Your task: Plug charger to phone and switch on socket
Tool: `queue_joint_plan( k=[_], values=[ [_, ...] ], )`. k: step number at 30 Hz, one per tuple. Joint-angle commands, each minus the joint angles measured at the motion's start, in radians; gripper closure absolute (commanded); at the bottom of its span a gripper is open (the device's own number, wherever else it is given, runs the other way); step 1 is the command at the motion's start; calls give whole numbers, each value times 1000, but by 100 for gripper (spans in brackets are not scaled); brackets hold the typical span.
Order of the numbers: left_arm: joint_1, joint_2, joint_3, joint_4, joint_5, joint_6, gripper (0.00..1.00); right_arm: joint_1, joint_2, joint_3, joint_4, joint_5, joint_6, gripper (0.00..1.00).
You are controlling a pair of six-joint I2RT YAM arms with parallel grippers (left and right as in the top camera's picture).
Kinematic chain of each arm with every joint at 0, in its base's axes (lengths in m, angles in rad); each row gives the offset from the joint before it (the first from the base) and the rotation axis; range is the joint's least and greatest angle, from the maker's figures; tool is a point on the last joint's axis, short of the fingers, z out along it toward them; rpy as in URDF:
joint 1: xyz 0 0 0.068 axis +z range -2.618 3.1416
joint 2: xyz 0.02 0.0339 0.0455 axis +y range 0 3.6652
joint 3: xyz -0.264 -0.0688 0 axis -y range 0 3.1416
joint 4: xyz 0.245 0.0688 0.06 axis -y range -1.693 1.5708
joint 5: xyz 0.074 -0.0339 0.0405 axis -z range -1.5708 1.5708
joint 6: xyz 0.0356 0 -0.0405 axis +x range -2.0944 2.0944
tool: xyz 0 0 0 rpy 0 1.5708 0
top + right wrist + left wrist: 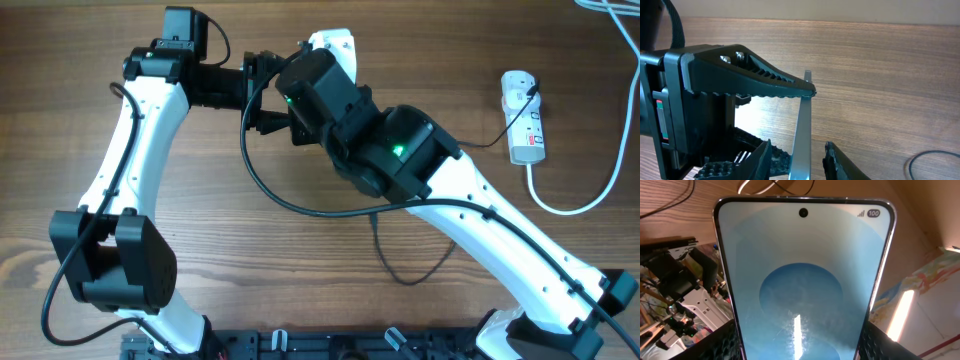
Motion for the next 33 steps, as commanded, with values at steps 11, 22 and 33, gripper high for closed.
queue_joint_plan(
  k=[11, 22, 33],
  values=[
    [5, -27, 23, 3, 51, -9, 32, -2, 13, 19, 21, 19, 14, 80],
    [5, -27, 23, 3, 69, -9, 30, -2, 13, 19, 13, -15, 51, 92],
    [5, -27, 23, 3, 68, -9, 0, -2, 13, 19, 14, -5, 313, 96]
  ],
)
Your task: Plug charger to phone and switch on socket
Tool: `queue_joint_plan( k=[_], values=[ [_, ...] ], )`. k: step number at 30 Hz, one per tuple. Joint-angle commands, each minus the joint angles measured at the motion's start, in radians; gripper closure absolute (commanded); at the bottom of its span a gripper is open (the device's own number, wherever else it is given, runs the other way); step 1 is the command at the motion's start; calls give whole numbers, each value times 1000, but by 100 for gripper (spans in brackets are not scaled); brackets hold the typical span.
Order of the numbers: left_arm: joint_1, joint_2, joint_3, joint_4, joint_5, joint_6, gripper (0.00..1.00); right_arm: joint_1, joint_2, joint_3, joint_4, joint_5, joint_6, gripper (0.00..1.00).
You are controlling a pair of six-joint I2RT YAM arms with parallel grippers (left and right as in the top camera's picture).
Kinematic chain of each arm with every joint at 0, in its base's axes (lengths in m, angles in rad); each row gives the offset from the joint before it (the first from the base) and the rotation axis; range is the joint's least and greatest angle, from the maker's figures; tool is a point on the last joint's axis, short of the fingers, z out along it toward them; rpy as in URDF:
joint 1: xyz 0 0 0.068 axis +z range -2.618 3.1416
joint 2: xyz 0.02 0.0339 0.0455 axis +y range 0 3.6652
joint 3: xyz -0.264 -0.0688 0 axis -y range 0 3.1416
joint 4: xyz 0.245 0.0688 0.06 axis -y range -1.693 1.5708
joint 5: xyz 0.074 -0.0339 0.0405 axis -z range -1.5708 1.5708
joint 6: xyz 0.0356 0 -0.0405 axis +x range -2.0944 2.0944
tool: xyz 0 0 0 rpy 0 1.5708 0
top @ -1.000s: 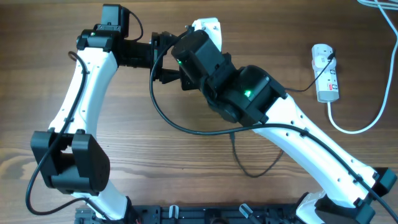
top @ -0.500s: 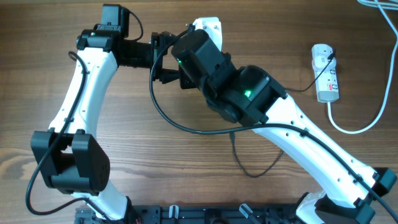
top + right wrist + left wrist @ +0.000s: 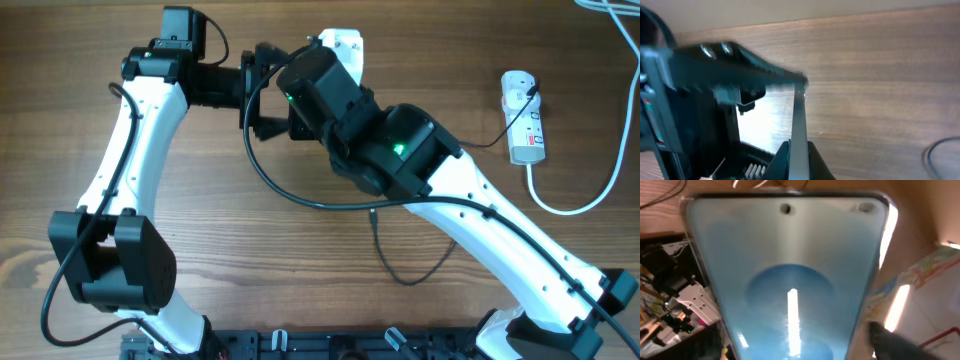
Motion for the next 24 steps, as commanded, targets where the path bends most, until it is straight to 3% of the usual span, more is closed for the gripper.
queue_joint_plan(
  k=[1, 5, 8, 9, 10, 11, 13, 24],
  values=[
    [1, -26, 21, 1, 33, 1, 0, 2, 13, 19, 7, 26, 236, 96],
    [1, -26, 21, 1, 33, 1, 0, 2, 7, 19, -12, 113, 710, 96],
    [1, -26, 21, 1, 33, 1, 3, 2, 3, 19, -31, 113, 952, 96],
    [1, -26, 21, 1, 33, 1, 9, 2, 3, 19, -32, 113, 1023, 96],
    [1, -26, 21, 1, 33, 0, 25, 2, 3, 19, -32, 113, 1088, 96],
    [1, -26, 21, 1, 33, 0, 35, 2, 3, 19, -31, 113, 1122, 96],
    [1, -26, 21, 1, 33, 0, 45, 2, 3, 19, -31, 113, 1184, 96],
    [1, -26, 21, 0, 33, -38, 60, 2, 3, 19, -42, 105, 1345, 96]
  ],
)
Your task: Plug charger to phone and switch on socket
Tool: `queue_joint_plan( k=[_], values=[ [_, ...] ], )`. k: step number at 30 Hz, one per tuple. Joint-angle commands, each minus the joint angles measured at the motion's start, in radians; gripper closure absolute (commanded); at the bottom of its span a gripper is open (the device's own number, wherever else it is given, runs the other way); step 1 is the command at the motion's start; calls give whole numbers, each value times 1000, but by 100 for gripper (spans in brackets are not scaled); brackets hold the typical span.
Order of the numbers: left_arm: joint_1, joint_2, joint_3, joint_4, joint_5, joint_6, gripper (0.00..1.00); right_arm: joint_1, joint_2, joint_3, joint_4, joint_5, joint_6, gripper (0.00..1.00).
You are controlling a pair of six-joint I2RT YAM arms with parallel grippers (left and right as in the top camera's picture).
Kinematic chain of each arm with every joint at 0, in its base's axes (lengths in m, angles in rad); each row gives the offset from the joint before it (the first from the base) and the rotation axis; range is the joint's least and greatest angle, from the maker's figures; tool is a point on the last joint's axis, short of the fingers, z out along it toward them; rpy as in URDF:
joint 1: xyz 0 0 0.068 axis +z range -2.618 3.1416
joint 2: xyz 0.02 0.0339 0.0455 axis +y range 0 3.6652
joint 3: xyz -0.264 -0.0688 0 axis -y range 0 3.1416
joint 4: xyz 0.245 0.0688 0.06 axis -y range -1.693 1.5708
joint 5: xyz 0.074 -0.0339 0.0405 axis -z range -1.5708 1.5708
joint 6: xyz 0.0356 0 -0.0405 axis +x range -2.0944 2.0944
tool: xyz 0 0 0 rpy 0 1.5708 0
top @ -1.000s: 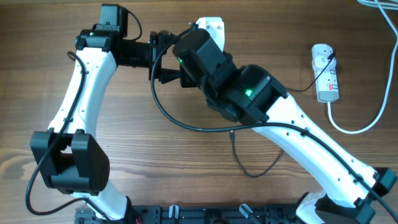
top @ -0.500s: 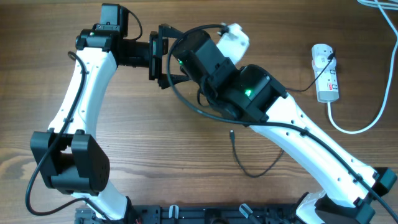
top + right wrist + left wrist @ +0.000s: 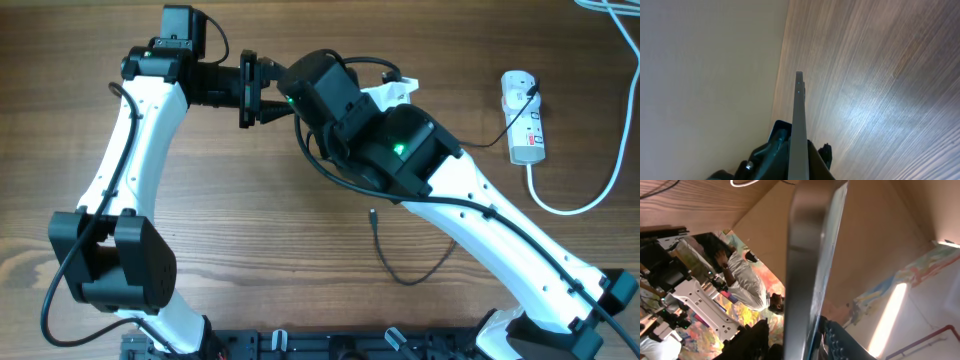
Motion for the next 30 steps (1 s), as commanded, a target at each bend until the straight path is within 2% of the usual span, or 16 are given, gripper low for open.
queue_joint_plan(
  k=[1, 5, 7, 15, 17, 18, 19, 20, 22, 23, 24, 26, 30],
  values=[
    [1, -26, 17, 0, 19, -17, 60, 2, 4, 18, -3, 36, 93, 96],
    [1, -26, 17, 0, 19, -17, 64, 2, 6, 18, -4, 20, 97, 96],
    [1, -26, 17, 0, 19, -17, 71, 2, 7, 18, -4, 5, 97, 96],
    [1, -26, 17, 0, 19, -17, 78, 2, 7, 18, 1, -22, 61, 96],
    [1, -26, 17, 0, 19, -17, 86, 2, 7, 18, 5, -22, 32, 95],
    [1, -26, 17, 0, 16, -17, 96, 2, 7, 18, 5, -22, 19, 92],
    [1, -26, 17, 0, 8, -17, 96, 2, 7, 18, 6, -22, 2, 86],
    [1, -26, 17, 0, -6, -17, 96, 2, 7, 19, 9, -21, -27, 68],
    [1, -26, 17, 0, -28, -16, 96, 2, 5, 19, 10, -5, -81, 42],
    [1, -26, 17, 0, -50, -16, 96, 2, 1, 19, 9, 20, -129, 20],
    [2, -26, 17, 0, -75, -16, 96, 2, -3, 19, 7, 47, -188, 9],
    [2, -26, 17, 2, -127, -15, 96, 1, -24, 19, -8, 96, -301, 0],
    [2, -26, 17, 52, -191, 0, 96, -47, -90, 19, -107, 105, -407, 0]
  ],
)
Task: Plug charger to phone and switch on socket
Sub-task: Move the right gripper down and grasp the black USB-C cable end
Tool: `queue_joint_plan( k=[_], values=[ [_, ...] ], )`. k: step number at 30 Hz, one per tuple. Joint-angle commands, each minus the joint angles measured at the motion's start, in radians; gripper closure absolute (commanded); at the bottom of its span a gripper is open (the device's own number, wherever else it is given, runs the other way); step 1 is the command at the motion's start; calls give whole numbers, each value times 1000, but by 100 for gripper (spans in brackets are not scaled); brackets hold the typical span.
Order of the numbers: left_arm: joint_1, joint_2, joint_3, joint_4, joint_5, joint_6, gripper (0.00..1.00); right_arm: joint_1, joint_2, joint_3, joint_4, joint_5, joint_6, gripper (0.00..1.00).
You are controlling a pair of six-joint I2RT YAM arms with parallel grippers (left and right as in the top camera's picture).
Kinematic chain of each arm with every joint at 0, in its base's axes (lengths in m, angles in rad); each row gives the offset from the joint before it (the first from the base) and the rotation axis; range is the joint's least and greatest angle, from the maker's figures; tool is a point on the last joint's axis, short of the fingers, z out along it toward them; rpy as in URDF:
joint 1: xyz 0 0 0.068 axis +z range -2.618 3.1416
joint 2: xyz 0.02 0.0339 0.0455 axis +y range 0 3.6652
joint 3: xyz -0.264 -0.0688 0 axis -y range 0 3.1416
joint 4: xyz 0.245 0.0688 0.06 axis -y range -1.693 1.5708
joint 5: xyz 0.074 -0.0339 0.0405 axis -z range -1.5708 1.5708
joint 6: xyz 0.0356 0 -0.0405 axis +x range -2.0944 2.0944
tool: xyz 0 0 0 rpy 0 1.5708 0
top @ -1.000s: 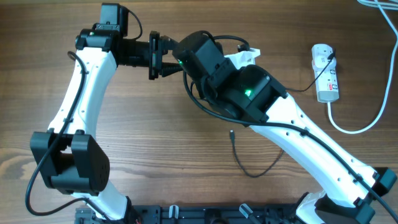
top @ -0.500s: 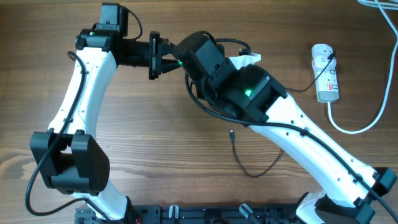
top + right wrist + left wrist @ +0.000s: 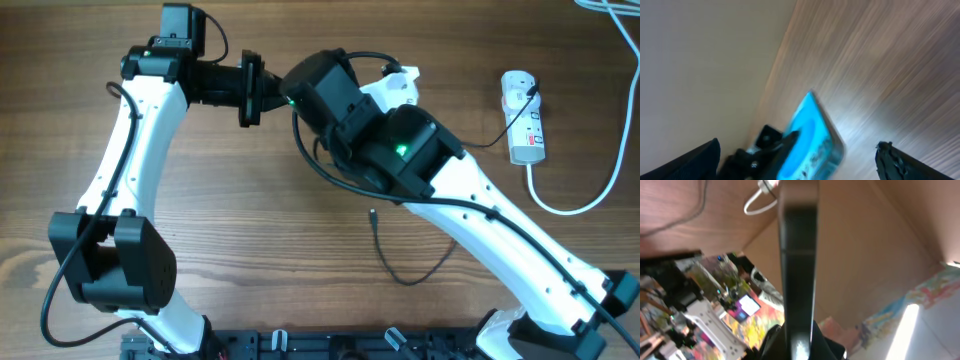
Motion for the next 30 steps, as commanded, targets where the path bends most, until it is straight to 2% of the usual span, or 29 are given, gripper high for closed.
queue_joint_plan(
  k=[1, 3, 6, 9, 12, 13, 16, 18, 20, 24, 28, 30],
  values=[
    [2, -26, 10, 35, -60, 6, 96, -58, -94, 19, -74, 51, -203, 0],
    [3, -26, 10, 63, -97, 46, 96, -132, -139, 19, -141, 9, -373, 0],
    [16, -26, 10, 75, -175, 239, 96, -270, -174, 19, -239, -107, -677, 0],
    [20, -26, 10, 77, -162, 381, 96, -373, -167, 1, -327, -227, -906, 0],
    [26, -26, 10, 74, -190, 478, 96, -410, -150, -69, -365, -323, -1058, 1],
    [30, -26, 10, 60, -240, 476, 96, -410, -145, -108, -367, -330, -1072, 1],
    [39, -26, 10, 18, -441, 477, 96, -408, -141, -274, -323, -404, -1072, 12],
    [39, -26, 10, -20, -581, 478, 96, -408, -141, -370, -271, -453, -1093, 12],
    [39, -26, 10, -52, -659, 479, 96, -407, -141, -463, -208, -527, -1145, 12],
    [30, -25, 8, -64, -677, 635, 96, -407, -140, -658, -58, -609, -1149, 12],
    [-2, -25, 8, -72, -768, 634, 96, -407, -140, -800, 81, -633, -1125, 11],
    [-18, -25, 8, -72, -803, 634, 96, -405, -135, -837, 118, -667, -1152, 16]
  ],
)
